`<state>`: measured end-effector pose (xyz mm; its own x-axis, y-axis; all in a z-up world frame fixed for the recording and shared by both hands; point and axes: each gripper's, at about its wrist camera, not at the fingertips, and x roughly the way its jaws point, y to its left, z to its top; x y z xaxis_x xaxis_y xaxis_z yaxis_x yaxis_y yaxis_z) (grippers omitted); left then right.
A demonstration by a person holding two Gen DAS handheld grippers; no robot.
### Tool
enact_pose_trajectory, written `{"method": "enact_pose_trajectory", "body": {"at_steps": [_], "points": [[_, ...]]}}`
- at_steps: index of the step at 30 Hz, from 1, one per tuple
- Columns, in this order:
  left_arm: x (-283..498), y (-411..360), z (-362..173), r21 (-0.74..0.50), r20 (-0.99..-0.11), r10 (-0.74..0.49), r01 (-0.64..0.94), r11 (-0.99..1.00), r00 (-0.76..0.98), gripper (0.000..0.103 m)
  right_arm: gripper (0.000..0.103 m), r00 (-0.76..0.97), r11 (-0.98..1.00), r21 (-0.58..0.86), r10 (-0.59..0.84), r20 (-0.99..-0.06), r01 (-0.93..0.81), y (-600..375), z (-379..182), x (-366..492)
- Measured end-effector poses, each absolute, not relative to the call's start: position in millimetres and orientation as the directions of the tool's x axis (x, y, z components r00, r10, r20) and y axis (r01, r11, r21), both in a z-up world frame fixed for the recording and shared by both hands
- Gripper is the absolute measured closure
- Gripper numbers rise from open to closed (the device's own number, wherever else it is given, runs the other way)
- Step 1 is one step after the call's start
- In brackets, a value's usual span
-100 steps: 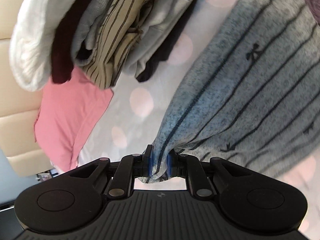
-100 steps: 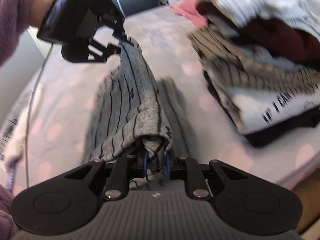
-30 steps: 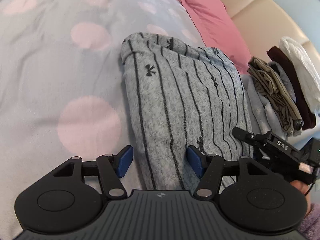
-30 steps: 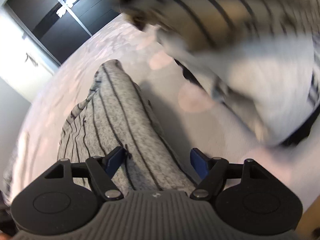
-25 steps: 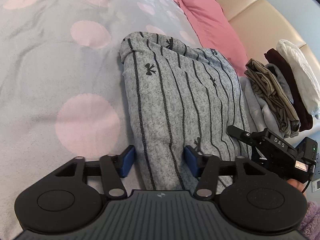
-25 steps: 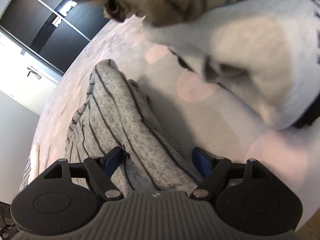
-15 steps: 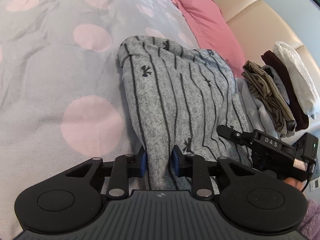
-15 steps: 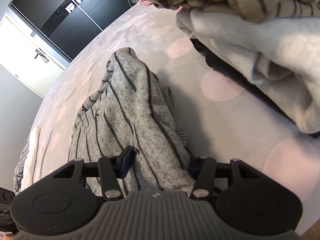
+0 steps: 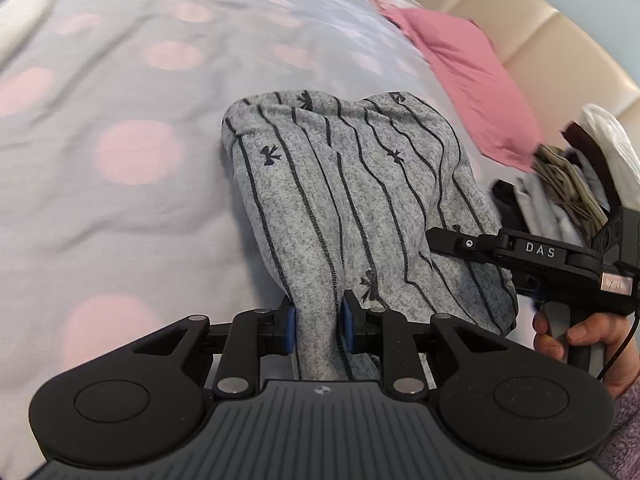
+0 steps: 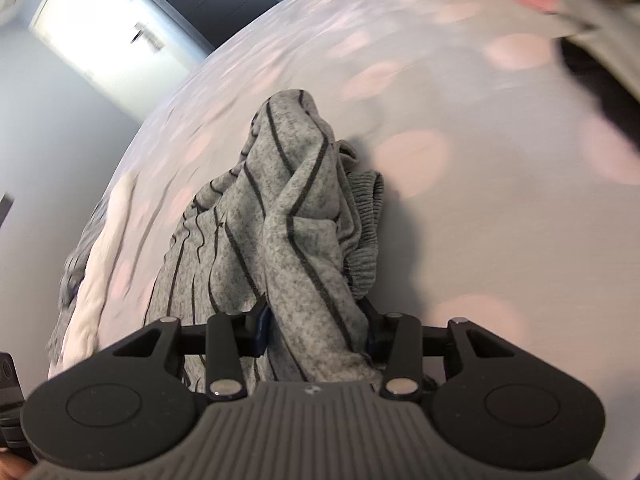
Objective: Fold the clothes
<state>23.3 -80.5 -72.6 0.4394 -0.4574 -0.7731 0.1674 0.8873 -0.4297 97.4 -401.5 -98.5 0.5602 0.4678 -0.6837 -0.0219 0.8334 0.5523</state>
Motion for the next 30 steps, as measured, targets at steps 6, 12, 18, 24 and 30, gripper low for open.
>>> {"method": "enact_pose_trajectory", "body": {"at_steps": [6, 12, 18, 24, 30], "points": [[-2, -39, -61, -0.393, -0.792, -0.378, 0.073, 0.917, 0.480, 0.084, 0.059, 0.454, 0.820, 0.548, 0.555, -0.697, -0.163, -335, -95, 120], [-27, 2, -59, -0.397, -0.801, -0.323, -0.045, 0.917, 0.504, 0.084, 0.059, 0.332, 0.786, 0.517, 0.614, -0.716, -0.337, -261, -85, 127], [-30, 11, -63, -0.411, -0.805, -0.320, -0.079, 0.908, 0.500, 0.084, 0.058, 0.293, 0.797, 0.439, 0.574, -0.765, -0.414, -221, -78, 124], [-27, 18, -62, -0.408, -0.815, -0.326, -0.075, 0.910, 0.478, 0.079, 0.047, 0.336, 0.841, 0.400, 0.520, -0.786, -0.366, -226, -76, 125], [-28, 37, -52, -0.409, -0.817, -0.332, -0.067, 0.910, 0.471, 0.071, 0.031, 0.446, 0.889, 0.363, 0.455, -0.771, -0.280, -246, -54, 100]]}}
